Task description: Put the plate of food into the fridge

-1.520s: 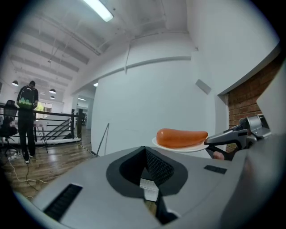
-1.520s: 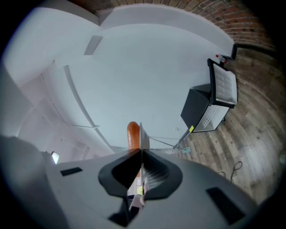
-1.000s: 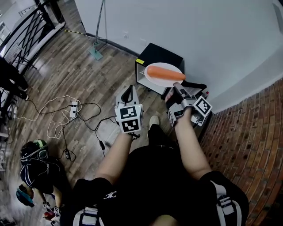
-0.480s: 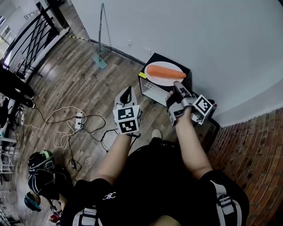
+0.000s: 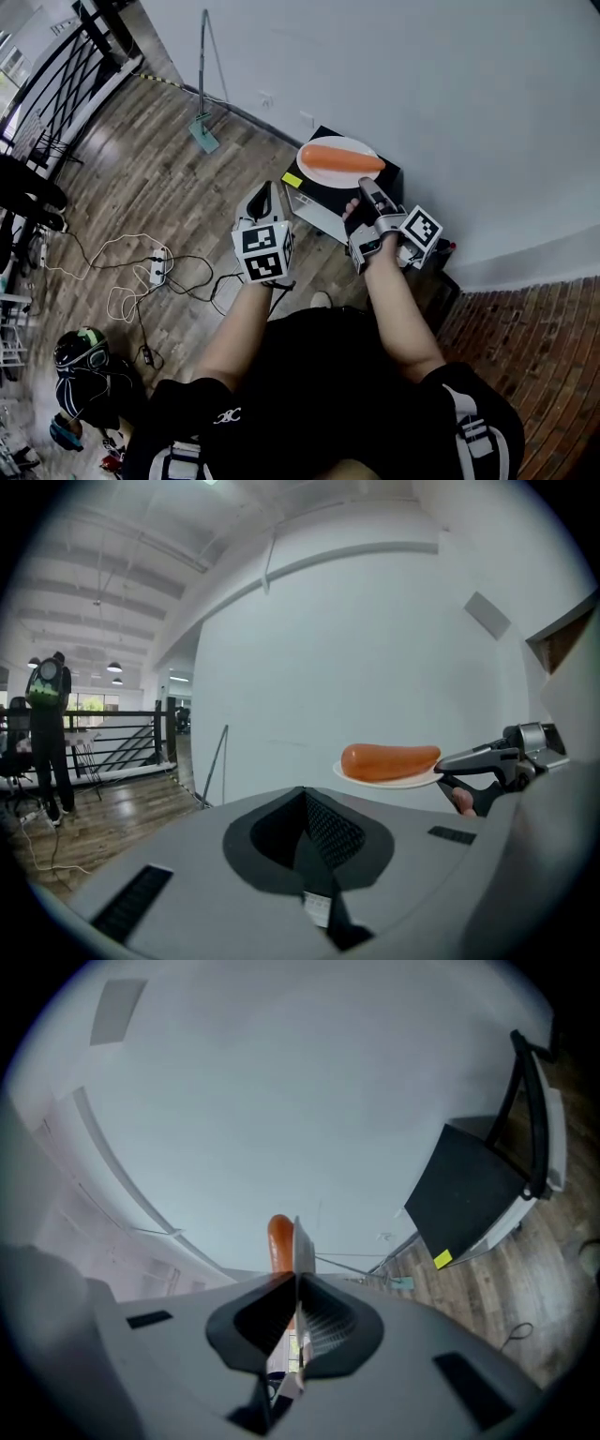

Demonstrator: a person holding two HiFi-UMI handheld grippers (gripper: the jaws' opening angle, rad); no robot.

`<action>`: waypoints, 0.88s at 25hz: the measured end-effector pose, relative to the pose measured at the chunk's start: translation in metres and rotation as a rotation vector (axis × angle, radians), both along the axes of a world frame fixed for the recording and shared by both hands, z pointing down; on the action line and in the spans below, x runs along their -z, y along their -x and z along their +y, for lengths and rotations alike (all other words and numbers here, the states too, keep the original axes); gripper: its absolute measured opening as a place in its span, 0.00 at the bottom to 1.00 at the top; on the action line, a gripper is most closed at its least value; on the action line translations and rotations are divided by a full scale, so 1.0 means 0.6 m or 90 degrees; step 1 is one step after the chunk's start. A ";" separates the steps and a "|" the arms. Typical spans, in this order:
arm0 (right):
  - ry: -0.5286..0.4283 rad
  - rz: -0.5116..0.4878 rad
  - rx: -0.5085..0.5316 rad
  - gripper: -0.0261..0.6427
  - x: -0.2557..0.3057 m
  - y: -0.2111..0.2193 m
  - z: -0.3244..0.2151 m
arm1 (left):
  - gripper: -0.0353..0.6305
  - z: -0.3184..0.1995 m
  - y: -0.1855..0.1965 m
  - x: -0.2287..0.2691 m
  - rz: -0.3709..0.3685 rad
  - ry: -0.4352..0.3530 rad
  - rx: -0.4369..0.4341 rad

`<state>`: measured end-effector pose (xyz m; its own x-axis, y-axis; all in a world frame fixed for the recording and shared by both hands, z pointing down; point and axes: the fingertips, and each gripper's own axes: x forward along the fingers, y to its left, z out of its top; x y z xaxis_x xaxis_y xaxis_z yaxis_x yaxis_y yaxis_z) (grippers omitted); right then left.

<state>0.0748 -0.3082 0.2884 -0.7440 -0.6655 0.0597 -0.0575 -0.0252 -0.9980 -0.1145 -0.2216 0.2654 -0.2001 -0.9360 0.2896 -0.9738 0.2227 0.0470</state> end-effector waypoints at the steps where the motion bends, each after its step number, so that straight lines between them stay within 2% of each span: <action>1: 0.000 0.002 0.001 0.08 -0.004 0.003 -0.010 | 0.05 -0.008 0.003 -0.002 0.002 0.002 0.003; 9: 0.016 -0.010 0.005 0.08 -0.039 0.056 -0.059 | 0.05 -0.045 0.034 -0.034 0.001 0.024 -0.014; 17: 0.009 -0.028 -0.061 0.08 -0.049 0.119 -0.021 | 0.05 -0.056 0.111 -0.024 -0.001 0.025 -0.083; 22: 0.005 0.013 -0.101 0.08 -0.065 0.124 0.020 | 0.05 -0.069 0.140 -0.038 0.010 0.030 -0.133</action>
